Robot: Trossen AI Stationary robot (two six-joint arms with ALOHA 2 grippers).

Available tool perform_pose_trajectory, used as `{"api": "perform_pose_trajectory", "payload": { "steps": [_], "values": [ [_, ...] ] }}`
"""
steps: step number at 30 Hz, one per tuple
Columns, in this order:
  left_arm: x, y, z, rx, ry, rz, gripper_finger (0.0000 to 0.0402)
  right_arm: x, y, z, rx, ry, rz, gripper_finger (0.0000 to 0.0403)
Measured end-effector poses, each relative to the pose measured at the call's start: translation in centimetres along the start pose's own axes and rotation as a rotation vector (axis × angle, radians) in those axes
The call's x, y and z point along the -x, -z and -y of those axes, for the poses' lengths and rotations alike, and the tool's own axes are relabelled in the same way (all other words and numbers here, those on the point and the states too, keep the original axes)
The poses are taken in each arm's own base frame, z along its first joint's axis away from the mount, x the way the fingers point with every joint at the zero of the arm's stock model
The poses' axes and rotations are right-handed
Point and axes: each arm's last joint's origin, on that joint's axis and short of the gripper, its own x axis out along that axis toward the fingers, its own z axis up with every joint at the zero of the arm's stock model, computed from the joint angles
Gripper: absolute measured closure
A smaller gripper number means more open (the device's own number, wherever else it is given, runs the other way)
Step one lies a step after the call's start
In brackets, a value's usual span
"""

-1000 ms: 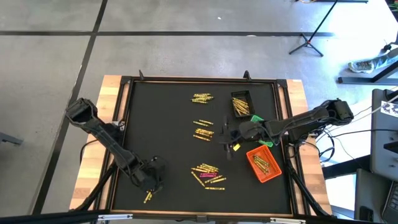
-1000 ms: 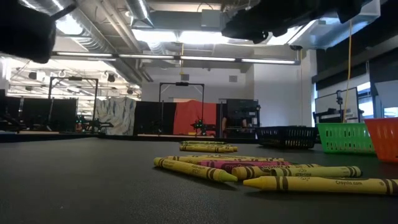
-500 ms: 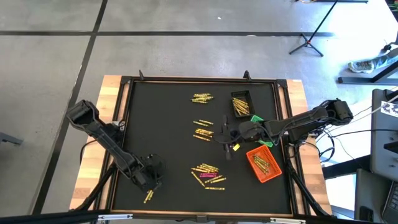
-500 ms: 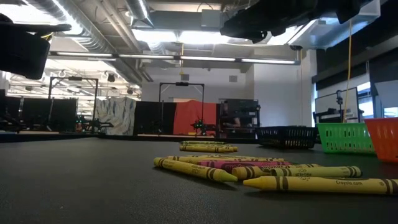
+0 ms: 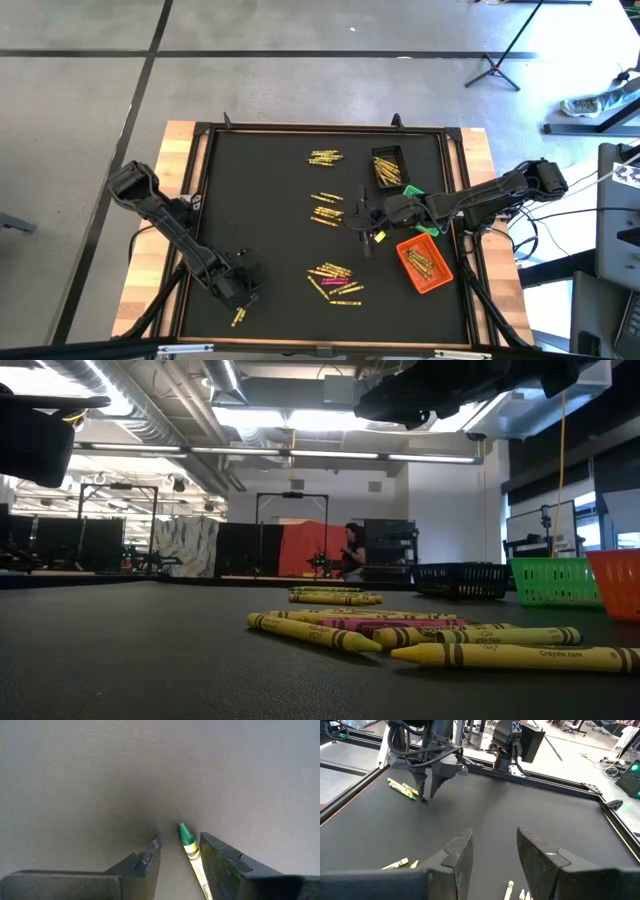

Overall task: Sort crayons
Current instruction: Put the green crayon into the orange basket

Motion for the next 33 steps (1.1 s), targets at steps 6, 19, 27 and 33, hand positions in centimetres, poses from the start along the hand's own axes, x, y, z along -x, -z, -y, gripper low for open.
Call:
{"api": "perform_pose_trajectory", "payload": {
  "steps": [6,19,27,33],
  "values": [
    [0.0,0.0,0.0,-0.050,-0.005,0.007,0.0300,0.0,0.0,0.0,-0.004,0.000,0.000,0.0252],
    [0.0,0.0,-0.4,-0.203,-0.042,0.002,0.0396,0.0,0.0,0.0,-0.018,0.000,-0.003,0.0252],
    [0.7,-0.4,0.7,-0.326,-0.027,0.027,0.0397,0.1,0.4,-0.5,-0.064,-0.044,-0.048,0.0252],
    [2.8,-2.3,4.0,-0.475,0.043,0.189,0.0397,0.1,0.3,-1.1,-0.117,-0.089,-0.034,0.0250]
  ]
}}
